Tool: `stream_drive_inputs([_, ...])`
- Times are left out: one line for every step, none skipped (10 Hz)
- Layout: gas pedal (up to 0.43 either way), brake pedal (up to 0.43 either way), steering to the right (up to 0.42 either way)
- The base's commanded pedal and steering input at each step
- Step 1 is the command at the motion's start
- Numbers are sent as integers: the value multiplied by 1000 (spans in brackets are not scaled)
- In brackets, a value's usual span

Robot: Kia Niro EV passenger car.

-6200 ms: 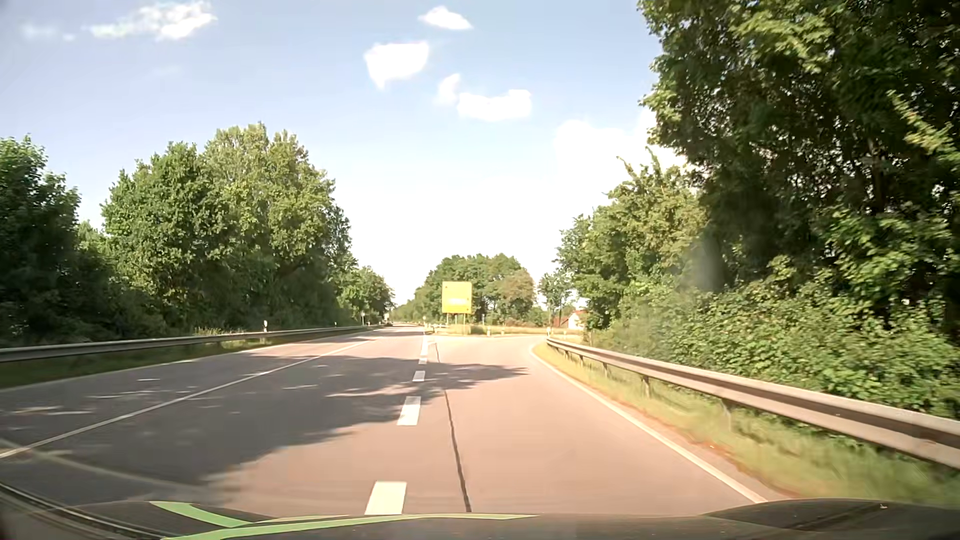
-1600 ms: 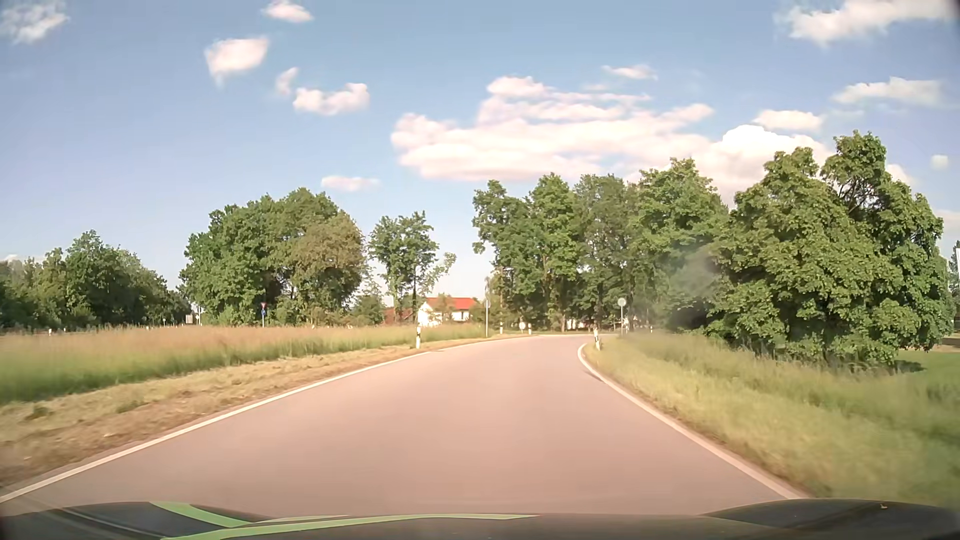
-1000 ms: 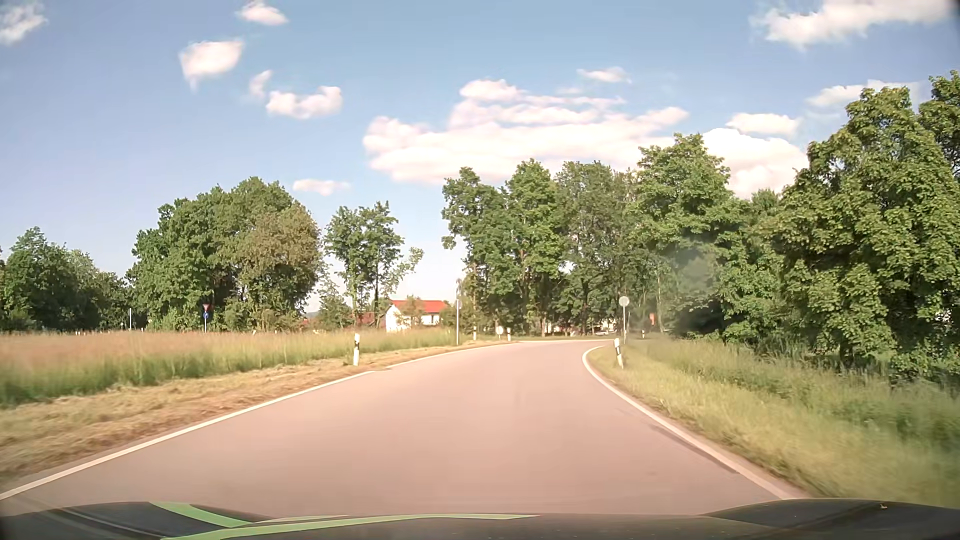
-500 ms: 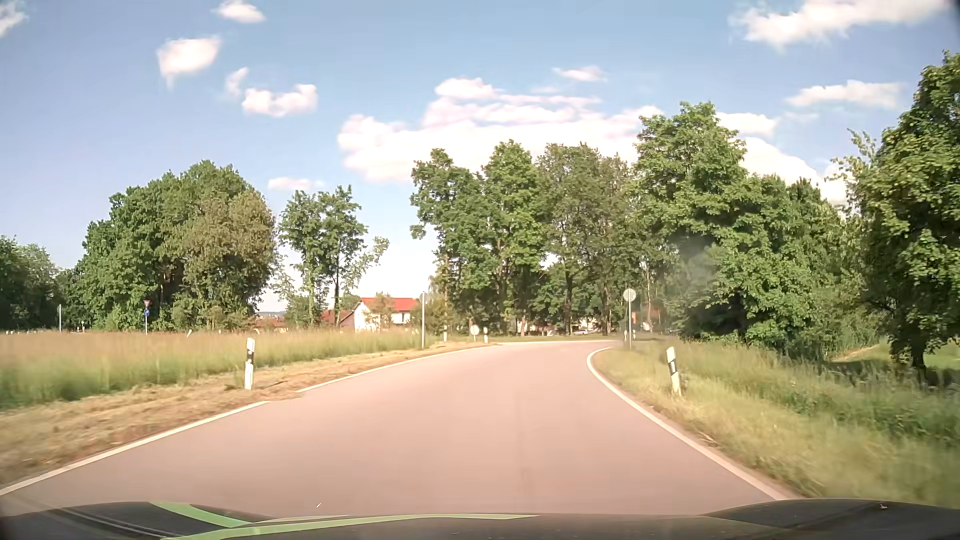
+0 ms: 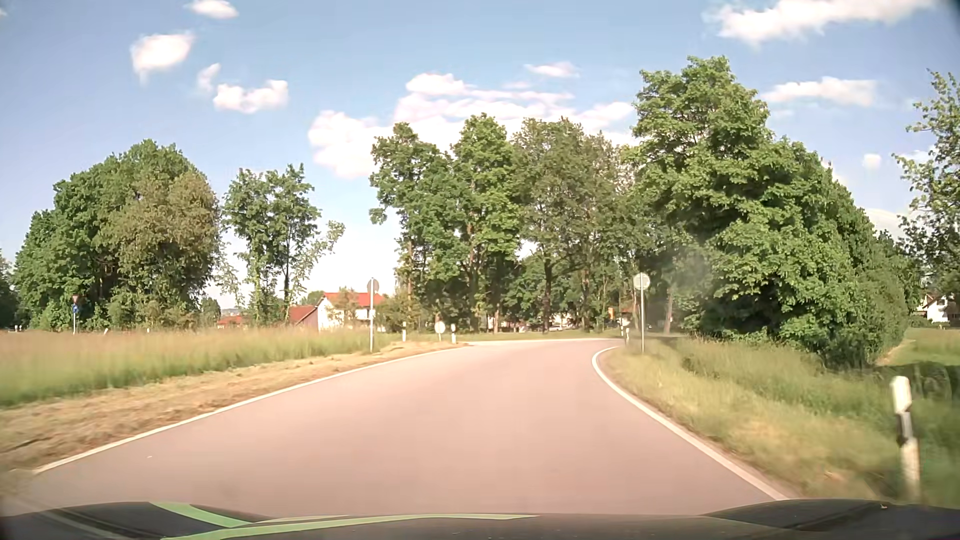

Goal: Follow the waypoints while adhering to traffic rules and regulations

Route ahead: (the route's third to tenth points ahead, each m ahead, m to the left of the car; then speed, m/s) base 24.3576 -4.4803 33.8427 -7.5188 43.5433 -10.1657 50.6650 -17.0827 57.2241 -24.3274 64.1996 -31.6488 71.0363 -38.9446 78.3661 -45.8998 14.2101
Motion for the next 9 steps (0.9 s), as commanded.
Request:
stream_drive_inputs([0, 0, 39])
stream_drive_inputs([0, 0, 41])
stream_drive_inputs([0, 0, 43])
stream_drive_inputs([0, 0, 45])
stream_drive_inputs([0, 18, 48])
stream_drive_inputs([0, 55, 50])
stream_drive_inputs([0, 85, 53])
stream_drive_inputs([0, 91, 58])
stream_drive_inputs([0, 98, 61])
